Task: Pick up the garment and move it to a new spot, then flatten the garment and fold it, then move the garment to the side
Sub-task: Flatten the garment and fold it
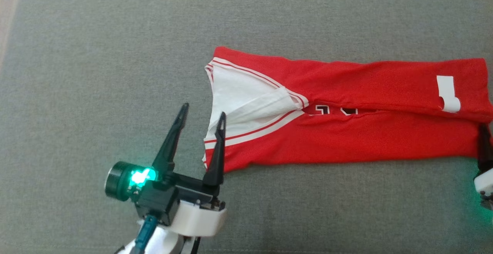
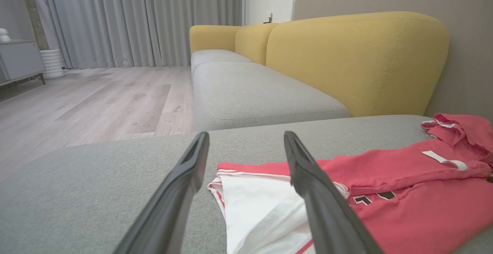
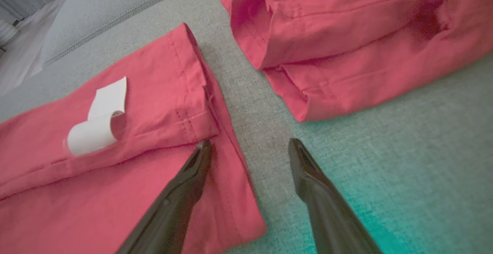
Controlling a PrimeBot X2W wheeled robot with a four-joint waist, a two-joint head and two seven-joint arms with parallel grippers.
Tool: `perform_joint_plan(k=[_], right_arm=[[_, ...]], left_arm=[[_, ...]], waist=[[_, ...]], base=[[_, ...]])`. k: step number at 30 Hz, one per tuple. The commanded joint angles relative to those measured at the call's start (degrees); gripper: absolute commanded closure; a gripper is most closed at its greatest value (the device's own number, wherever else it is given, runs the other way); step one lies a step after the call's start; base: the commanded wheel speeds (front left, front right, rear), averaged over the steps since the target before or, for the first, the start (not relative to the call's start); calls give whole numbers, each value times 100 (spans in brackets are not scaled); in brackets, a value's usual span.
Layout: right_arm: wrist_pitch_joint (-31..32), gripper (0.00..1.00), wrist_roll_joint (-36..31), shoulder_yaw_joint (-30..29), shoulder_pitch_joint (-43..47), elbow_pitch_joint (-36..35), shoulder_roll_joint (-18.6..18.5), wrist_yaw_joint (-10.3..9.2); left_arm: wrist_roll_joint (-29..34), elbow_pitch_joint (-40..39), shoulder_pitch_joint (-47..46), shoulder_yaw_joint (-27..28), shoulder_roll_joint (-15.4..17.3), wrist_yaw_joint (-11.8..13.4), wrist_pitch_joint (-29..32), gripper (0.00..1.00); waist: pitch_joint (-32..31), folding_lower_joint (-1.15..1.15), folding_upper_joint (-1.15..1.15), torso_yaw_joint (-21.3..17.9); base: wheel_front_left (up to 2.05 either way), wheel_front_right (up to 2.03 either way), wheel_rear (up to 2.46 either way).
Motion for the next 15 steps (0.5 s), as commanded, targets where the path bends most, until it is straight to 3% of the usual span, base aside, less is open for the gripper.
perform_joint_plan(k=[1, 7, 15], right_arm=[[52, 0, 45, 72, -183, -109, -172, 37], [148, 0, 193, -67, -340, 273, -215, 37], [-96, 0, 187, -281, -263, 42, -416, 37]], left_arm=[[79, -154, -56, 272, 22, -30, -28, 0], [478, -65, 159, 492, -235, -343, -29, 0], [698, 48, 447, 721, -436, -690, -29, 0]], waist=[[-30, 0, 0, 36], [-128, 0, 0, 174], [-277, 0, 0, 214]], base=[[0, 0, 0], [0, 0, 0], [0, 0, 0]])
